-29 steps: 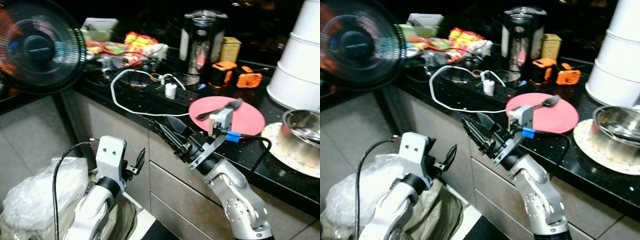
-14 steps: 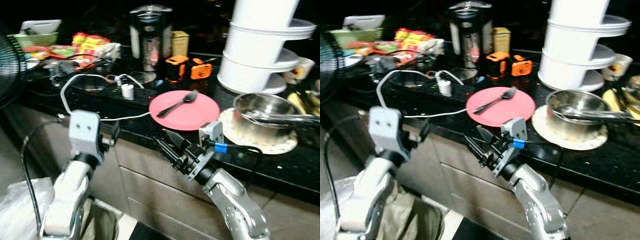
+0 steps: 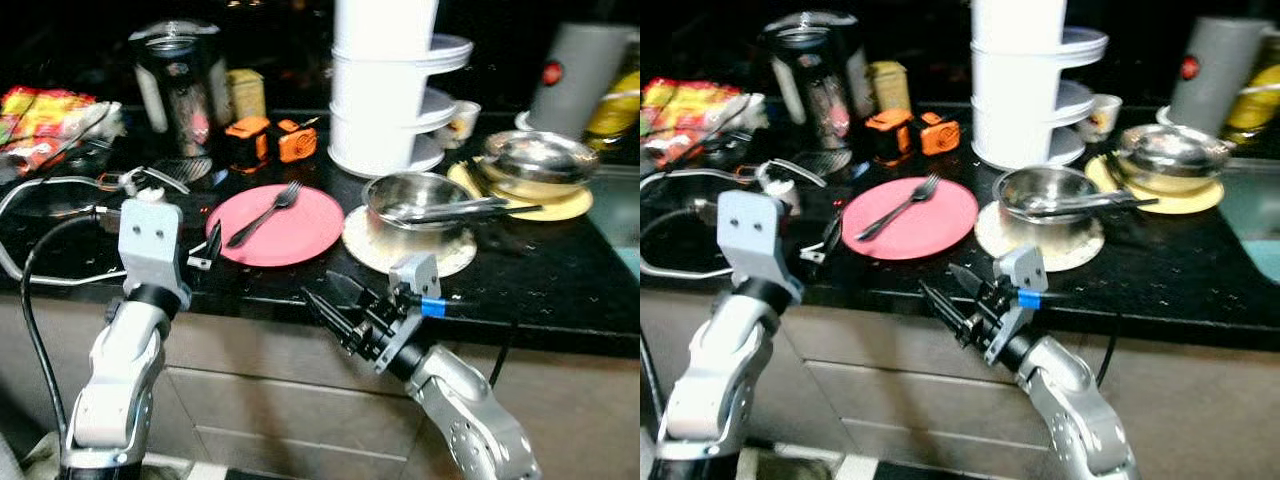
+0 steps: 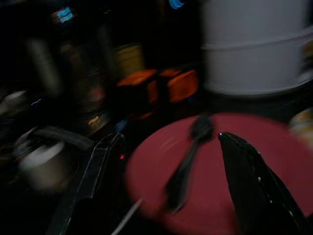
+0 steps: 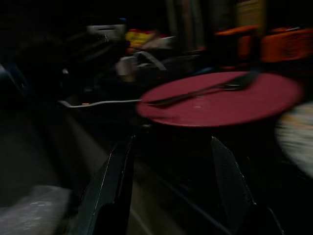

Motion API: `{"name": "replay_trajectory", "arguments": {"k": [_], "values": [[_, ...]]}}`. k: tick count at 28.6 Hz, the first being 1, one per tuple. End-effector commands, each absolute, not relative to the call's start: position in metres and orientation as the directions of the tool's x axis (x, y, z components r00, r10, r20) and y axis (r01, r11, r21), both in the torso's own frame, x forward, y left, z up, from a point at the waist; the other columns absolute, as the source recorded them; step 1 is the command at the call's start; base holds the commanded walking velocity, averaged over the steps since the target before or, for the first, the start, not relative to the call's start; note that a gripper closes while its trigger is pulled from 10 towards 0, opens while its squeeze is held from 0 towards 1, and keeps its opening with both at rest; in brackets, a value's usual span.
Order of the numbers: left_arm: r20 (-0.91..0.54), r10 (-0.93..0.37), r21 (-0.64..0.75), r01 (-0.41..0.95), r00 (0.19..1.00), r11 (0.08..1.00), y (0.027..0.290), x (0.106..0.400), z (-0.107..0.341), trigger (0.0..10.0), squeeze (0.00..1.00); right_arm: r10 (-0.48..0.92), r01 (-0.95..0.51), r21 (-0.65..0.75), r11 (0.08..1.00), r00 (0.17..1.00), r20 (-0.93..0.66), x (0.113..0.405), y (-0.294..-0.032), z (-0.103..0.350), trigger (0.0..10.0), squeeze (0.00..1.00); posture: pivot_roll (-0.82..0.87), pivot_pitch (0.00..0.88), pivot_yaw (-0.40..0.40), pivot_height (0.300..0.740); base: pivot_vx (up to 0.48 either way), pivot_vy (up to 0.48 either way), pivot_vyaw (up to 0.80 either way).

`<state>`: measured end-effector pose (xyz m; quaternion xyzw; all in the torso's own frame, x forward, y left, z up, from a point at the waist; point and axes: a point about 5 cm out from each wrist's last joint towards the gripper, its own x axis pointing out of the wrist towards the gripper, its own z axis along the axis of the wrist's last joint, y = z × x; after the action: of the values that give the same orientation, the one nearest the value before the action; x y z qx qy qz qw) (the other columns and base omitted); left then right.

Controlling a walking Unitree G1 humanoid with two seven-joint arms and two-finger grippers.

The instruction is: Kitchen organization

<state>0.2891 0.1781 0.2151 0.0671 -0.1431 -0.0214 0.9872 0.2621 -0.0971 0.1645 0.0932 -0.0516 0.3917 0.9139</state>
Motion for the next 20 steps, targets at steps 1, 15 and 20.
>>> {"name": "replay_trajectory", "arguments": {"k": [1,15,20], "values": [[0.255,-0.051,0.131,0.017,0.966,0.991,0.1827,0.2896,0.2107,10.0,0.0,0.72,-0.743,0.116,0.659,0.668,0.19,0.2586,-0.0925,0.1678,10.0,0.0,0.0,0.0,0.027,0.74,0.0,0.0,-0.8],[0.238,-0.017,0.113,-0.01,0.971,0.994,0.1915,0.2942,0.2087,10.0,0.0,0.744,-0.772,0.103,0.628,0.634,0.213,0.2531,-0.0887,0.1697,10.0,0.0,-0.01,0.0,0.033,0.74,0.0,0.0,0.0],[0.241,-0.022,0.113,-0.006,0.97,0.994,0.1912,0.2945,0.2093,10.0,0.0,0.75,-0.781,0.114,0.614,0.622,0.226,0.2512,-0.0886,0.1699,10.0,0.0,-0.01,0.0,0.032,0.74,0.272,0.0,0.0]]}}
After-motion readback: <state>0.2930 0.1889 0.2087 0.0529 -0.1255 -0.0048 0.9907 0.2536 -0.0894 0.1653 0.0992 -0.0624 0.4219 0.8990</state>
